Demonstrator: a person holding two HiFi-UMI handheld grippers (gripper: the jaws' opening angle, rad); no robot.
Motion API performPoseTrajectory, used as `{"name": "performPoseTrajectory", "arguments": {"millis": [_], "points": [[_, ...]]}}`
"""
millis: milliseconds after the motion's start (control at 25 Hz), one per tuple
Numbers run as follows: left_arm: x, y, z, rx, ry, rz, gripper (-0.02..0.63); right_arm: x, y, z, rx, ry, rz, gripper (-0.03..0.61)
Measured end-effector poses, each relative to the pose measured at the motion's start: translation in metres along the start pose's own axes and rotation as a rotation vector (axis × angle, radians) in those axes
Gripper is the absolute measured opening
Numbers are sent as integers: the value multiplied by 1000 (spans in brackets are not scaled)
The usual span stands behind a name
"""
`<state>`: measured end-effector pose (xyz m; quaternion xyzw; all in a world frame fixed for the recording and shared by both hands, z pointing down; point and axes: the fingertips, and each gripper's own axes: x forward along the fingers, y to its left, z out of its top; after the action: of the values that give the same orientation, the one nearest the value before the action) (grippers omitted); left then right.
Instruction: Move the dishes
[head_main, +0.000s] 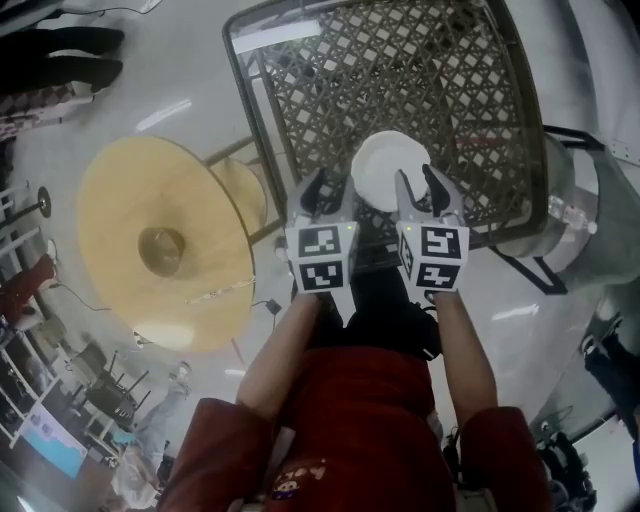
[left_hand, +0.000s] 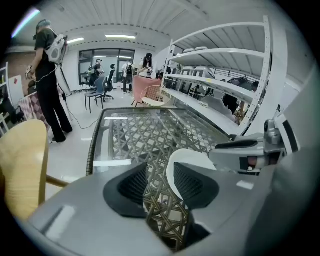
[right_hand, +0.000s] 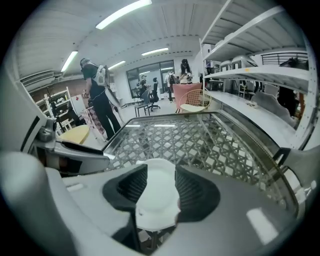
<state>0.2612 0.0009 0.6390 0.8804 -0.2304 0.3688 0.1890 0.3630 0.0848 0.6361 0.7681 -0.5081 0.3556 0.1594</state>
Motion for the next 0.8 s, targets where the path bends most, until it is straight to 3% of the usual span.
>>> {"name": "performPoseTrajectory", "arguments": {"millis": [800], "points": [[-143,68,83,-41,-311,124,176,-77,119,122,-140,-239,143,166]]}}
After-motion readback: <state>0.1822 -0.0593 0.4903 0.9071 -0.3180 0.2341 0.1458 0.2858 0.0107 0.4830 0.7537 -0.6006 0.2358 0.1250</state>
